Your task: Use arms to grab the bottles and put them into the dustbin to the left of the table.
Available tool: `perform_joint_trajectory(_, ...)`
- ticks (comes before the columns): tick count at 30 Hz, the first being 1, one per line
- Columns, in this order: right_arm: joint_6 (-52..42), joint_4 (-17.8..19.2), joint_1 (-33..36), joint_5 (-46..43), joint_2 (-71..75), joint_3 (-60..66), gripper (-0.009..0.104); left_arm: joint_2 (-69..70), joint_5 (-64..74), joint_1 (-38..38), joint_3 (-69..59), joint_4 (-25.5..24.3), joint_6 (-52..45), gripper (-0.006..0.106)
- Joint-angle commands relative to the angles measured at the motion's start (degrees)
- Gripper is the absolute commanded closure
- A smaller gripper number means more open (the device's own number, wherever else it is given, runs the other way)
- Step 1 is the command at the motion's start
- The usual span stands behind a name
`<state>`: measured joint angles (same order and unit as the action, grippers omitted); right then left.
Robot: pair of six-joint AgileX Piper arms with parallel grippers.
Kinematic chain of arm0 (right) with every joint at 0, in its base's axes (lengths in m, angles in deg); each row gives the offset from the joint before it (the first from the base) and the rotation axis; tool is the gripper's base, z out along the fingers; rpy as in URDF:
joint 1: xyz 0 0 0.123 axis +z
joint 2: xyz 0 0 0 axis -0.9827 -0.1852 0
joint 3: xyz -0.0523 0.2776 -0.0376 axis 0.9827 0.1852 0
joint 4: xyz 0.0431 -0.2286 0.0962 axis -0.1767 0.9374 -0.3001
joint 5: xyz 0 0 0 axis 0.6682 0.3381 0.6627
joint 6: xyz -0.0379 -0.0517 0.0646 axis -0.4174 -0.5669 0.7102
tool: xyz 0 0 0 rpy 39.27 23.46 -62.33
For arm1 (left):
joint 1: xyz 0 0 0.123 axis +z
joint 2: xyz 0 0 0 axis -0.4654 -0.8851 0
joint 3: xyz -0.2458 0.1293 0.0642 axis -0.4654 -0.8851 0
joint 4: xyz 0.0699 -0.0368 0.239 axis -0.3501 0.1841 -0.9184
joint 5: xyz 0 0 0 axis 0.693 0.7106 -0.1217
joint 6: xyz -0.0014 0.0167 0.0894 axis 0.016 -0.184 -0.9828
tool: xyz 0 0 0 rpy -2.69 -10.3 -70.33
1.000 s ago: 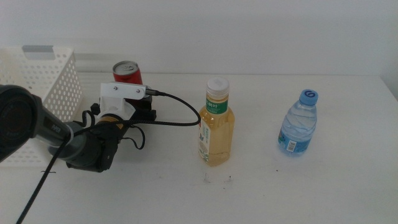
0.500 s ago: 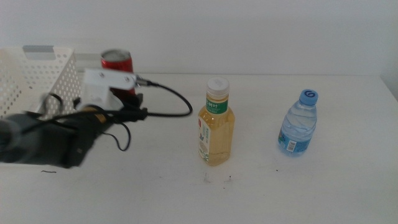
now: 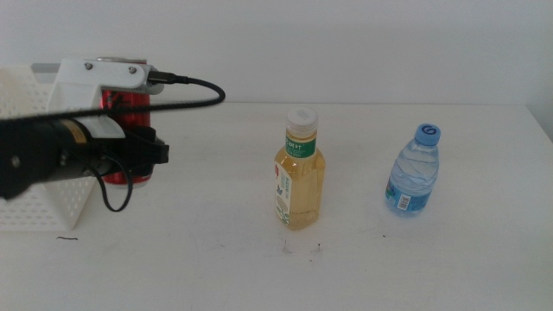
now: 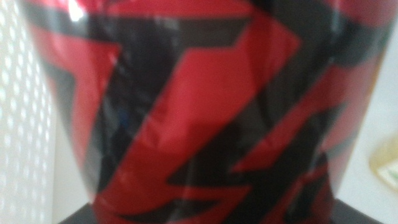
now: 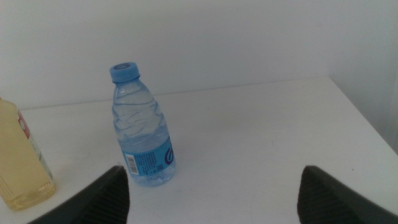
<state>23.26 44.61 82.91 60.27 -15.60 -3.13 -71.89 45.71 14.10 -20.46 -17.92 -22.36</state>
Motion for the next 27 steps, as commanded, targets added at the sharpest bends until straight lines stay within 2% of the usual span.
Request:
perform_joint_trajectory(1,-0.42,0.52,-0.22,-0.43,0.23,0.22,0.008,1.28,5.90,-0.13,3.57,0.65,0.39,0.099)
perform_joint_trajectory(7,-0.42,0.52,-0.22,-0.43,0.23,0.22,0.008,0.78,27.25,2.66,15.53,2.35,-6.91,0.099)
perform_joint_trajectory(14,-0.42,0.52,-0.22,-0.43,0.23,0.22,0.008,-7.91,48.60,16.02,34.58,9.14,-20.79,0.099)
perform_joint_trajectory(22,-0.42,0.52,-0.22,-0.43,0.23,0.22,0.008,-21.43,54.58,27.82,51.61,9.53,-27.03,0.099)
perform_joint_trajectory(27,-0.42,0.52,-0.22,-0.43,0.23,0.22,0.008,-31.03,54.58,31.23,58.30,10.51,-29.17,0.099)
